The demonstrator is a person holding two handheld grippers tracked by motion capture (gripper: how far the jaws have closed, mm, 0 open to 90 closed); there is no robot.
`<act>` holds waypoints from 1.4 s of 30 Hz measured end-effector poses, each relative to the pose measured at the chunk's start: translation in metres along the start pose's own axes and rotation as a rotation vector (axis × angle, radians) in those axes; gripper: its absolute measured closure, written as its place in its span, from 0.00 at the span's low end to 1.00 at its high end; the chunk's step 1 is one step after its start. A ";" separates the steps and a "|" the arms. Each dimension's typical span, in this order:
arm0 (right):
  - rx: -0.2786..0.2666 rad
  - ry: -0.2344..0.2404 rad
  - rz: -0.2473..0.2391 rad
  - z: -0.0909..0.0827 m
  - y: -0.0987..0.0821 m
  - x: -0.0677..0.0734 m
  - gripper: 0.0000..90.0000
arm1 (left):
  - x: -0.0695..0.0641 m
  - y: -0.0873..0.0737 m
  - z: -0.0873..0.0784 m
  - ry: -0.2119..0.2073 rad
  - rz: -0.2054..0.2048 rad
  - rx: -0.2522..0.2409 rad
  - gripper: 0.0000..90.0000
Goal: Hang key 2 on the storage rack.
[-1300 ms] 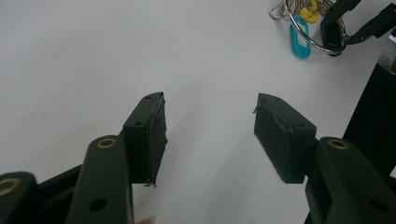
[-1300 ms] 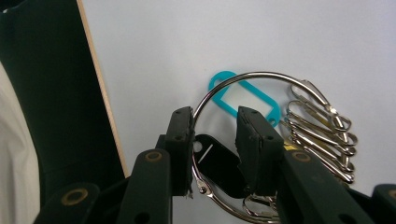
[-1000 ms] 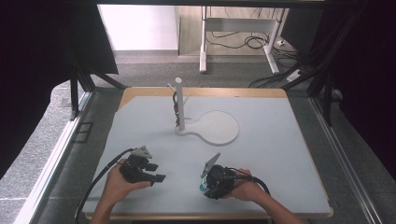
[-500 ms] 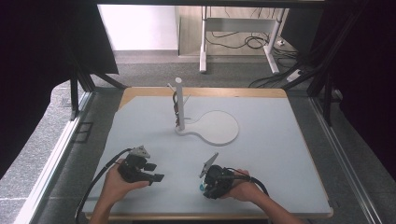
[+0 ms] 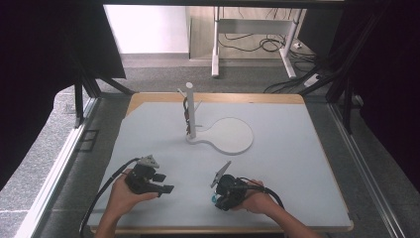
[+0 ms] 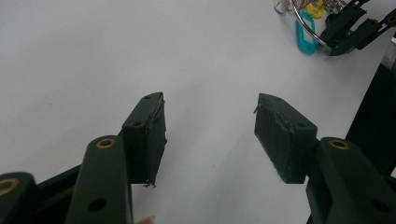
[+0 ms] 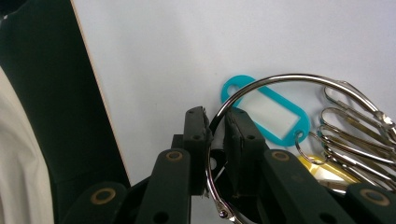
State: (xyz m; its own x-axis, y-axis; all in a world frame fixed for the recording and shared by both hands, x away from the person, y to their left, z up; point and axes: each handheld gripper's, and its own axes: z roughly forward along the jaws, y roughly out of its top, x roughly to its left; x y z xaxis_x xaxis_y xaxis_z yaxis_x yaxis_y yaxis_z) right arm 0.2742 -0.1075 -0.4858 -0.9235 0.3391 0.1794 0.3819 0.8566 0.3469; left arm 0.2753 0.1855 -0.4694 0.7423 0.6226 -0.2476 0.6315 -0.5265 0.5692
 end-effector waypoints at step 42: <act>-0.039 0.068 0.100 -0.065 0.013 -0.025 0.97 | 0.006 -0.004 -0.003 -0.005 -0.015 -0.007 0.48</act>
State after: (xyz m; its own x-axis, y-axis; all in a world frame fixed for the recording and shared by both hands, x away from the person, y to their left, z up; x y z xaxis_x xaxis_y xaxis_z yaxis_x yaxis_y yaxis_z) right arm 0.3044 -0.1299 -0.4261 -0.8769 0.3937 0.2759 0.4740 0.8037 0.3596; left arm 0.2765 0.1927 -0.4711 0.7337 0.6275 -0.2604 0.6411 -0.5127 0.5711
